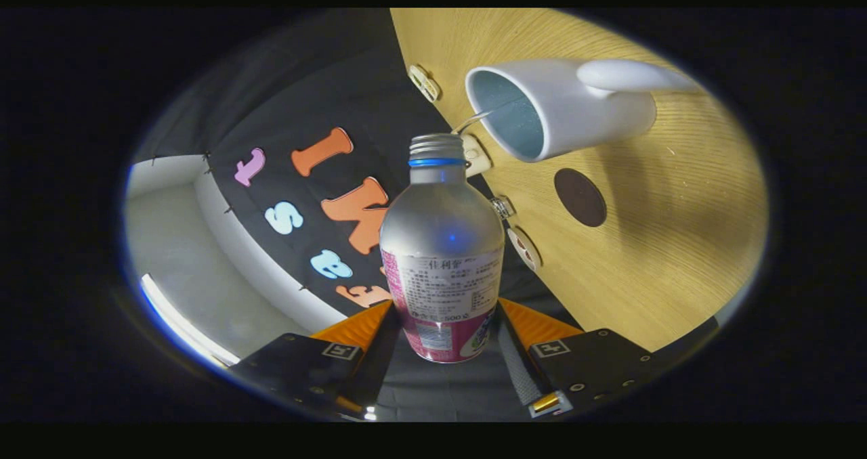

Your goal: Take the bottle from table, then pour the juice into the cup, finally place the bottle on the coaster

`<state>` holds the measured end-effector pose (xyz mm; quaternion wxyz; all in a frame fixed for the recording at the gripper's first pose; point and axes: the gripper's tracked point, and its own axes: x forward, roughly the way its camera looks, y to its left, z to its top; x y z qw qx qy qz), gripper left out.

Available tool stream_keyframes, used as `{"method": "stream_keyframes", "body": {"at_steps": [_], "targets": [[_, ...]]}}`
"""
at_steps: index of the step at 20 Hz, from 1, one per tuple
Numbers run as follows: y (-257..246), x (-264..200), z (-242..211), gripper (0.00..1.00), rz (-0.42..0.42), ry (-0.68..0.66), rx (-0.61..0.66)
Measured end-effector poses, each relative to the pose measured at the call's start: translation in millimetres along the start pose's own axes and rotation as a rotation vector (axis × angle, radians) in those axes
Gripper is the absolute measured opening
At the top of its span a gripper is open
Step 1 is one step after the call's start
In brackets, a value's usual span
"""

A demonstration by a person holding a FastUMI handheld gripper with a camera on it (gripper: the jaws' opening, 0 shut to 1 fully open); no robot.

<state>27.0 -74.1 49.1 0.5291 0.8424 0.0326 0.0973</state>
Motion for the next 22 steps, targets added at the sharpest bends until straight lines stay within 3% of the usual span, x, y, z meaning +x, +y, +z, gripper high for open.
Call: {"method": "stream_keyframes", "body": {"at_steps": [22], "targets": [[-2.2, 4.9, -3.7, 0.77, -0.015, 0.009, 0.047]]}}
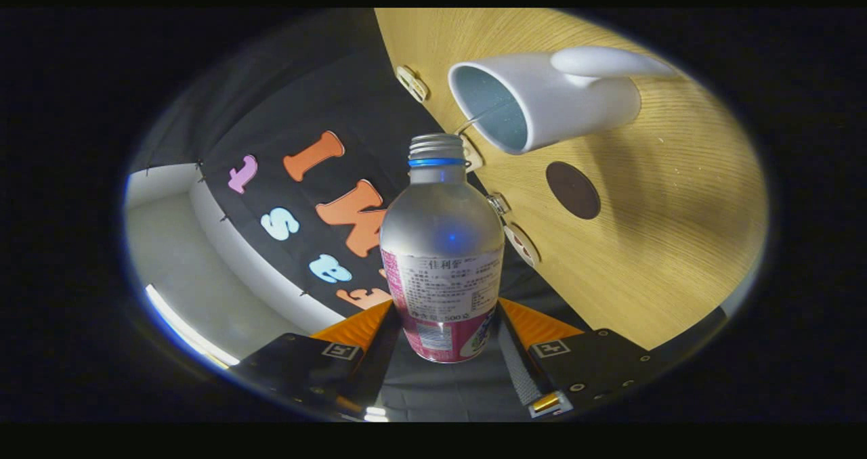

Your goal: Take the bottle from table, then pour the juice into the cup, finally place the bottle on the coaster

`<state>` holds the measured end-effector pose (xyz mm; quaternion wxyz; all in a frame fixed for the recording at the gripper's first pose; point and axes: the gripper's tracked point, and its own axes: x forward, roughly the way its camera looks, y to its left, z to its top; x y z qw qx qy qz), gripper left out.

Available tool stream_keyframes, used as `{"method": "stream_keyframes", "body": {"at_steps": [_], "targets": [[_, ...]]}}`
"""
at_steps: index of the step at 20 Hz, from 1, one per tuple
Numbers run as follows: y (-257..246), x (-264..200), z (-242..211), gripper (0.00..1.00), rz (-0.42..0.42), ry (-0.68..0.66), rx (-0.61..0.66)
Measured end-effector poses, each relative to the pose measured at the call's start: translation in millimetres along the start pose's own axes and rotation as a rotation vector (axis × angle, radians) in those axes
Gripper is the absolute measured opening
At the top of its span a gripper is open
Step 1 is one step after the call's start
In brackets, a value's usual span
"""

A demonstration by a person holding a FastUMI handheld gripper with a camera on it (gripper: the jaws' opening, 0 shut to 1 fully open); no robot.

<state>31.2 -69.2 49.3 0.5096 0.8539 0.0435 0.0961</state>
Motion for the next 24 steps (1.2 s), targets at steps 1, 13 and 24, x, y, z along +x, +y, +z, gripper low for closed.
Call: {"method": "stream_keyframes", "body": {"at_steps": [1, 13, 24], "targets": [[0.9, -1.4, -1.4, 0.77, 0.002, 0.006, 0.008], [-2.9, 1.8, -9.3, 0.77, -0.003, 0.054, 0.055], [-4.2, -0.8, -10.3, 0.77, 0.001, 0.049, 0.086]]}}
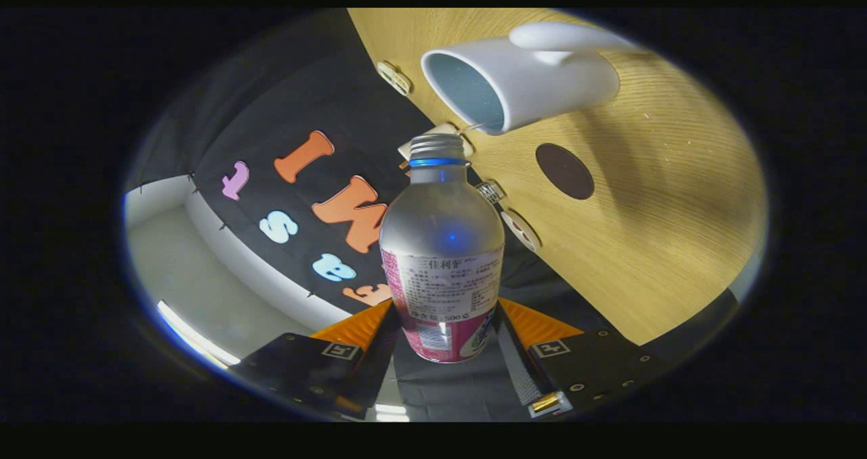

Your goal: Take the bottle from table, then pour the juice into the cup, finally place the bottle on the coaster

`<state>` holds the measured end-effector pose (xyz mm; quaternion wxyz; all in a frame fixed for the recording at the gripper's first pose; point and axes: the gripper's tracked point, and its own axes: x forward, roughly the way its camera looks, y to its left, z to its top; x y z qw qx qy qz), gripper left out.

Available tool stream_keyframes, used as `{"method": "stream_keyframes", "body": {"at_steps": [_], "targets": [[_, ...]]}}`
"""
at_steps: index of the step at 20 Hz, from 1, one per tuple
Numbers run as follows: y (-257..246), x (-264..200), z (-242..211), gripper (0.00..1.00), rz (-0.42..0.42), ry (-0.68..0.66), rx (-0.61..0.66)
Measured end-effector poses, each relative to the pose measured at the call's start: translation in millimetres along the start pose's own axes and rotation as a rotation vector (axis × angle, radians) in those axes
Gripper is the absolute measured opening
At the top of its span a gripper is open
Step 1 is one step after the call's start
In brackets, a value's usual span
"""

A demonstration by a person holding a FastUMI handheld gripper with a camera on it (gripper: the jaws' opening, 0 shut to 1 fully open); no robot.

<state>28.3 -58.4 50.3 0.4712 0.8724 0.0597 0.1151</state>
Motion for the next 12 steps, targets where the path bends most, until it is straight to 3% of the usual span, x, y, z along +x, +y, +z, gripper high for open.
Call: {"method": "stream_keyframes", "body": {"at_steps": [12], "targets": [[6.0, -4.8, -0.1, 0.77, 0.015, -0.007, 0.004]]}}
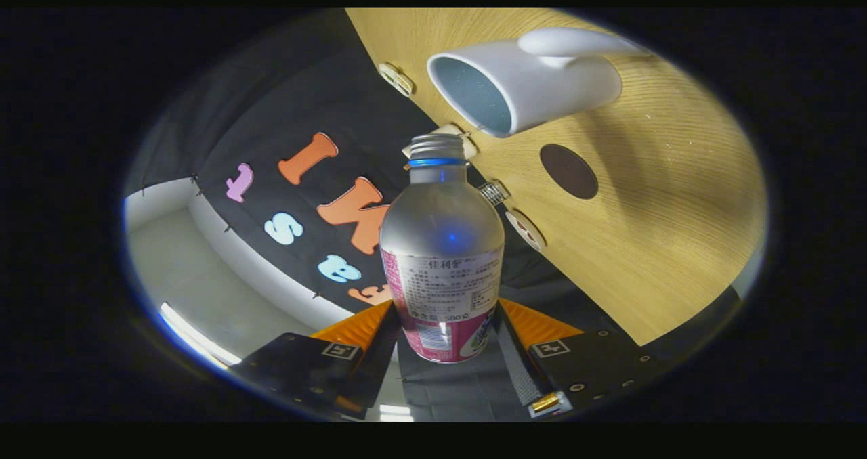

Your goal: Take the bottle from table, then pour the juice into the cup, finally place the bottle on the coaster

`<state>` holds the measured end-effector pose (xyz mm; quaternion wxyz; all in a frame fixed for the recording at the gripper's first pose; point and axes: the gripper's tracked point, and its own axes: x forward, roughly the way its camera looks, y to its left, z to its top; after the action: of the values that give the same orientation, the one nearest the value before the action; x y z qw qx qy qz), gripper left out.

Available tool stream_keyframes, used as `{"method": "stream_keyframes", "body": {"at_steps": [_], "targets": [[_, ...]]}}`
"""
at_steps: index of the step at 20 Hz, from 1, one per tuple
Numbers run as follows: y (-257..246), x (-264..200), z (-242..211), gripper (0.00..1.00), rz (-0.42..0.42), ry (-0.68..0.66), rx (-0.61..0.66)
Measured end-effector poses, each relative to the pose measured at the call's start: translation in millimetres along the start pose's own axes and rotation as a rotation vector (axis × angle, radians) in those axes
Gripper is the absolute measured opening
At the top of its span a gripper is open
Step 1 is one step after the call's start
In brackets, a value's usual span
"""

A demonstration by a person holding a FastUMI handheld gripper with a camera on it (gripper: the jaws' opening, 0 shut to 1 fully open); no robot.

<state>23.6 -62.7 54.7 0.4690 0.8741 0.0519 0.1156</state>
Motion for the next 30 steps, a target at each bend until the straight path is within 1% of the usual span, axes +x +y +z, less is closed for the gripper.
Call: {"method": "stream_keyframes", "body": {"at_steps": [11, 17, 22, 26, 30], "targets": [[-1.5, -0.2, -0.3, 0.77, 0.001, -0.001, 0.003], [-4.0, 2.1, 8.3, 0.77, -0.02, -0.045, -0.071], [-17.0, 4.5, 20.2, 0.77, -0.086, -0.088, -0.21], [-25.8, 7.5, 25.6, 0.77, -0.152, -0.093, -0.383], [-25.7, 15.4, 33.0, 0.77, -0.209, -0.108, -0.639]]}}
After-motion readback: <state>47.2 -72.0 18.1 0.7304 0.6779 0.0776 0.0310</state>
